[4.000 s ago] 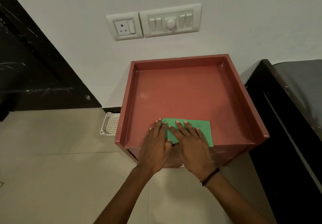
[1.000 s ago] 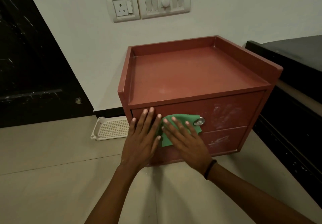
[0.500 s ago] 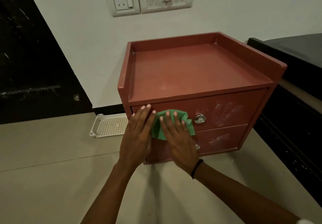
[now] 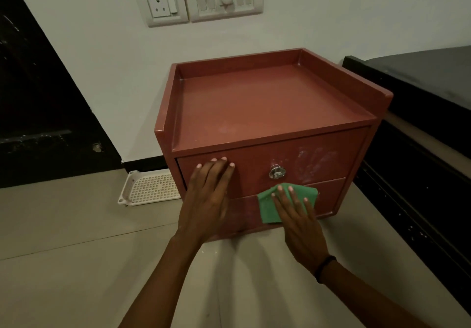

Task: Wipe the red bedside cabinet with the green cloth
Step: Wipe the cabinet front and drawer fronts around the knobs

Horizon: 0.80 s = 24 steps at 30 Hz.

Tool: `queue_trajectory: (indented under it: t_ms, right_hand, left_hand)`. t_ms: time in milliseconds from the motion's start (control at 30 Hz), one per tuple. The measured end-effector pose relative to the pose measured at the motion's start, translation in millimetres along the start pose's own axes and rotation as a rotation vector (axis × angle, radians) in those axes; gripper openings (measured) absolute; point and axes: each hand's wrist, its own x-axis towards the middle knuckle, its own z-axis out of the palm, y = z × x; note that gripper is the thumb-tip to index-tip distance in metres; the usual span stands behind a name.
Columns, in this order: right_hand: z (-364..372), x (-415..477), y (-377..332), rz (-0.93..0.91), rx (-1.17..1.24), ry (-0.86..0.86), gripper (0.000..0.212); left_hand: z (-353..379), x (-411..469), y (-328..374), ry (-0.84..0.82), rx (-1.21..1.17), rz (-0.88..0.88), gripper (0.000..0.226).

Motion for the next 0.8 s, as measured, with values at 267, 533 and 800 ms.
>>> queue_trajectory:
  t_ms: [267,533,800]
  right_hand:
    - [-62,37,-27,0.512,0.853,0.51,0.06]
    - [-32,47,-18,-0.084,0.17,0.248,0.086]
    - [-34,40,10,-0.135,0.143,0.232,0.066]
  left_hand:
    - [-1,10,8,0.068,0.026,-0.015,0.062]
    - [-39,62,0,0.11,-0.06,-0.031,0.056]
    - [-38,82,4,-0.207,0.003,0.174,0.075]
